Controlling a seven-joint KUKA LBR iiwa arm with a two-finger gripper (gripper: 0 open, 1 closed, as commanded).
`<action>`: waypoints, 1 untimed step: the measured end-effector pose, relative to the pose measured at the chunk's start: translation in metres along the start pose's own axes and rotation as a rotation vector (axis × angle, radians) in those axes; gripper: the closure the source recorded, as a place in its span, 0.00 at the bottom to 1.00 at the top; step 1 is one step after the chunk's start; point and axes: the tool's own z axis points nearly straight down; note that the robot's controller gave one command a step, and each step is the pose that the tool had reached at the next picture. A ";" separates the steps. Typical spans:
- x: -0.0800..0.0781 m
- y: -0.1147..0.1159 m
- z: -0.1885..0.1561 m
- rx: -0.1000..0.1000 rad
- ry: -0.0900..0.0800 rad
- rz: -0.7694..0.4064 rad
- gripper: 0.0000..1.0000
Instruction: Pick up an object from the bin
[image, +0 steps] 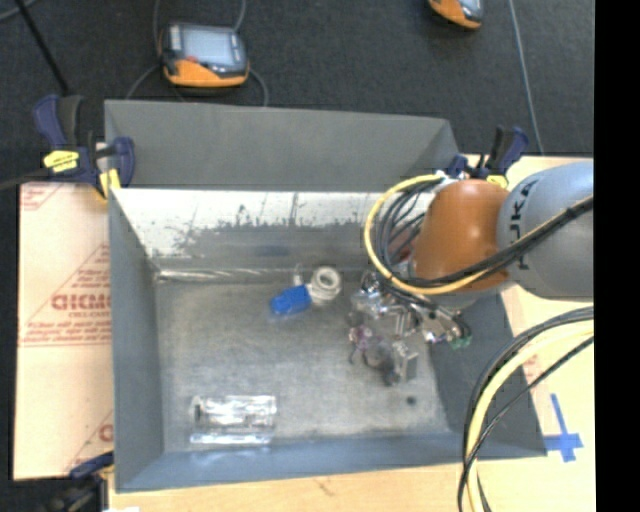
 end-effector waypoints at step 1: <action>-0.002 0.000 -0.004 0.002 -0.005 -0.004 1.00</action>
Offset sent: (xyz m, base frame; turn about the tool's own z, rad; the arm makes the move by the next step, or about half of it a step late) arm 0.0000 0.0000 0.0000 0.0000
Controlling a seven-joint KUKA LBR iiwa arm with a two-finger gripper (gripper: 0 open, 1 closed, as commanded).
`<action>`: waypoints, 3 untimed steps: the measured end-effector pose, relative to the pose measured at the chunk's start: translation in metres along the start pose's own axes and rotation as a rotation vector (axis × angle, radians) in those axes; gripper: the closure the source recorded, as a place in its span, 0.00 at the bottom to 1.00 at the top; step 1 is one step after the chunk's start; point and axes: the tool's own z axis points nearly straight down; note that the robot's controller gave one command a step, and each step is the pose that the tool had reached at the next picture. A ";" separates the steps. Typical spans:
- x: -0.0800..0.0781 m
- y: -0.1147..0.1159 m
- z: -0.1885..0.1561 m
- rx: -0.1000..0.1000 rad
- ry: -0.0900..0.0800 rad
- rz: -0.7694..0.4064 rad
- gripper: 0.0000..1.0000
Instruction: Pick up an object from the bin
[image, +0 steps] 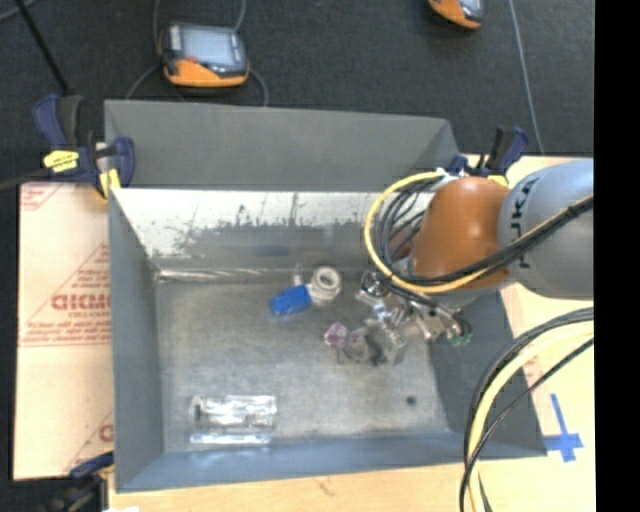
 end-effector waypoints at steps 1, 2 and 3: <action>0.000 0.000 0.000 0.000 0.000 -0.001 0.00; -0.025 0.027 0.000 -0.002 -0.002 0.003 0.00; -0.078 0.058 -0.044 -0.001 -0.005 -0.352 0.00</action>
Offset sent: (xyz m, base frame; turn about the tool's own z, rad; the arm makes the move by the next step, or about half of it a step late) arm 0.0000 0.0000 0.0000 0.0000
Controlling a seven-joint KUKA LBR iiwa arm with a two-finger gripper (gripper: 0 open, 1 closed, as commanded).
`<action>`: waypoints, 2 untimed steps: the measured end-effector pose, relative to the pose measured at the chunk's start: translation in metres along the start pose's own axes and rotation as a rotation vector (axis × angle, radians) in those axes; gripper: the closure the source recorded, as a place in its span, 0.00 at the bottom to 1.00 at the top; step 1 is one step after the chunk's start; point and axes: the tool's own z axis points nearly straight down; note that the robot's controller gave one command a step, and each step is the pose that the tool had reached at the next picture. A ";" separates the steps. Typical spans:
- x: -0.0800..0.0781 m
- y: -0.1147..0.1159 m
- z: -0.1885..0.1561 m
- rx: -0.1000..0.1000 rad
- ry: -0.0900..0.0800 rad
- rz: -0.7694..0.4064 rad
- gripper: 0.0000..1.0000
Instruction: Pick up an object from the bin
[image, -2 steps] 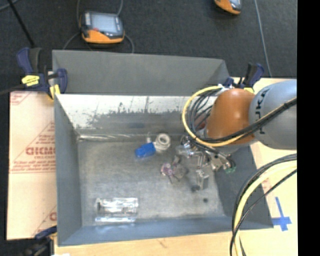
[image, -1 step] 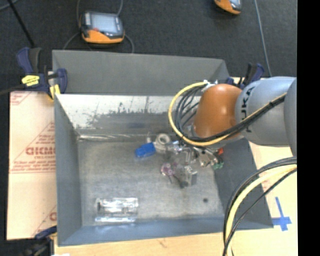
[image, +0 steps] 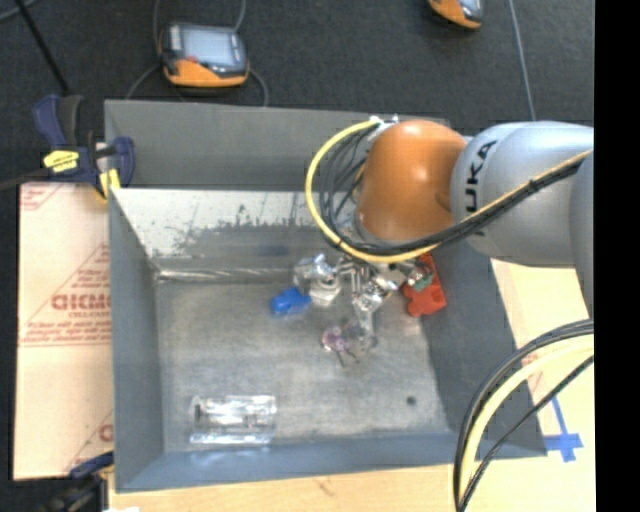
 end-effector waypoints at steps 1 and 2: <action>-0.005 -0.012 0.040 0.002 -0.008 0.027 0.00; 0.087 -0.031 0.042 -0.001 0.006 -0.452 0.00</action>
Offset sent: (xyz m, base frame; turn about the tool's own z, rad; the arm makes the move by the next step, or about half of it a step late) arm 0.0067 -0.0071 -0.0454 0.0258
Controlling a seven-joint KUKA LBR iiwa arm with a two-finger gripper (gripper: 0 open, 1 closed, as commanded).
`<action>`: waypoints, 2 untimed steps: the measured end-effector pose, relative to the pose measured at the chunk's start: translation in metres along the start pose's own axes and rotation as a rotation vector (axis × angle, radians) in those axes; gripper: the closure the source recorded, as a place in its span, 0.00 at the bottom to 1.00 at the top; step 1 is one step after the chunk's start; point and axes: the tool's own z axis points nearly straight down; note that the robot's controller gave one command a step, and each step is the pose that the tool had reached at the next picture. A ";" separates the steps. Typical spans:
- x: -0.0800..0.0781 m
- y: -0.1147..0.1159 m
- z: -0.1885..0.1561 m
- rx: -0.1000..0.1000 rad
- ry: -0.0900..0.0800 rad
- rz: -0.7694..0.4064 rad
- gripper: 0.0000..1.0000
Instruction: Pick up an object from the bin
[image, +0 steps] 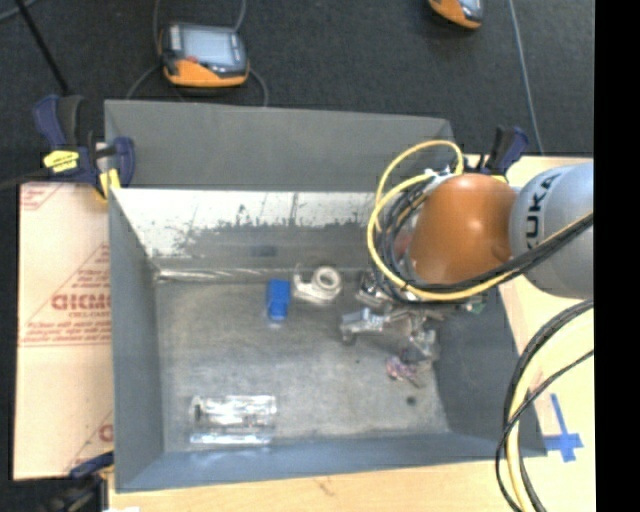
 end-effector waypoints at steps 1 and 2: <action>0.049 0.004 0.001 -0.003 -0.004 0.052 0.00; 0.051 0.004 0.000 -0.002 -0.003 0.056 1.00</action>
Offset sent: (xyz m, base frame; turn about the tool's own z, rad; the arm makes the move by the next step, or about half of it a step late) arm -0.0299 -0.0568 -0.0023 0.0567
